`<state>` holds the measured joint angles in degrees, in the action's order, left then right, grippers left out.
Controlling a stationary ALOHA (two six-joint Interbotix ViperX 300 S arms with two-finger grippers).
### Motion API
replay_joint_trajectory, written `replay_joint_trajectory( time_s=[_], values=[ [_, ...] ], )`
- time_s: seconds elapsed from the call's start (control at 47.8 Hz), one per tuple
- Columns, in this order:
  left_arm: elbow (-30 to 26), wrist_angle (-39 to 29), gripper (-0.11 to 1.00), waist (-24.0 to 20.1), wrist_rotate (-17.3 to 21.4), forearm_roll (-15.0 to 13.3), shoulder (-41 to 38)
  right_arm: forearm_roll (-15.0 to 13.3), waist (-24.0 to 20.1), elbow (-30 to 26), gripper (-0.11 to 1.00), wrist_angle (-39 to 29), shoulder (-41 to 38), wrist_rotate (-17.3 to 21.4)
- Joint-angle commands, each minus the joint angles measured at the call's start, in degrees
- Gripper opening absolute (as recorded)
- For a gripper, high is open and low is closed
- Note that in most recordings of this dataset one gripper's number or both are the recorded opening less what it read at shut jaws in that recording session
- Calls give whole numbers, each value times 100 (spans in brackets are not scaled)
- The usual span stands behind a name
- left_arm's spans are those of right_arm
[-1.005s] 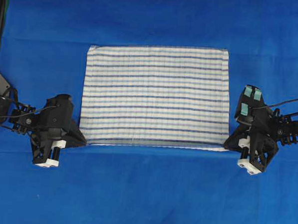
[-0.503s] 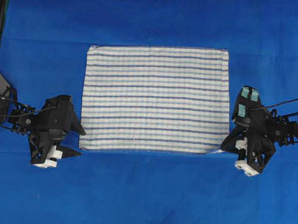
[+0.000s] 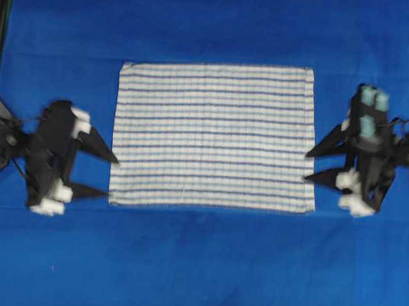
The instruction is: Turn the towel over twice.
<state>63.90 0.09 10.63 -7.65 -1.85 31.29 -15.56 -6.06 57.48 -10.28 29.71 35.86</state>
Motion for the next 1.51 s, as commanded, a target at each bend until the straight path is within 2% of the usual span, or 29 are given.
replay_joint_trajectory(
  time_s=[0.0,0.23,0.314,0.44,0.586,0.733,1.152,1.277,1.487],
  values=[
    [53,26,65,-246,211,9,475,-387,185,-26,61,-26,536,-9],
    [422,26,65,-844,984,9,1881,-1143,703,237,61,-229,1775,-26],
    [562,35,65,-949,1143,9,2329,-1424,905,422,61,-220,2188,-26],
    [844,35,65,-1046,1187,9,2953,-1591,1090,747,61,-26,2646,-18],
    [1134,35,65,-1046,1178,9,3349,-1591,1266,1266,61,475,3015,0],
    [1292,44,65,-1072,1151,9,3472,-1573,1415,1494,61,879,3041,70],
    [1283,88,65,-1143,1107,9,3463,-1564,1424,1485,61,896,2997,79],
    [1230,396,65,-1151,1107,9,3401,-1521,1450,1380,61,896,2909,97],
    [1090,835,66,-1494,1116,9,2733,-1529,1846,1002,61,712,2408,97]
  ],
)
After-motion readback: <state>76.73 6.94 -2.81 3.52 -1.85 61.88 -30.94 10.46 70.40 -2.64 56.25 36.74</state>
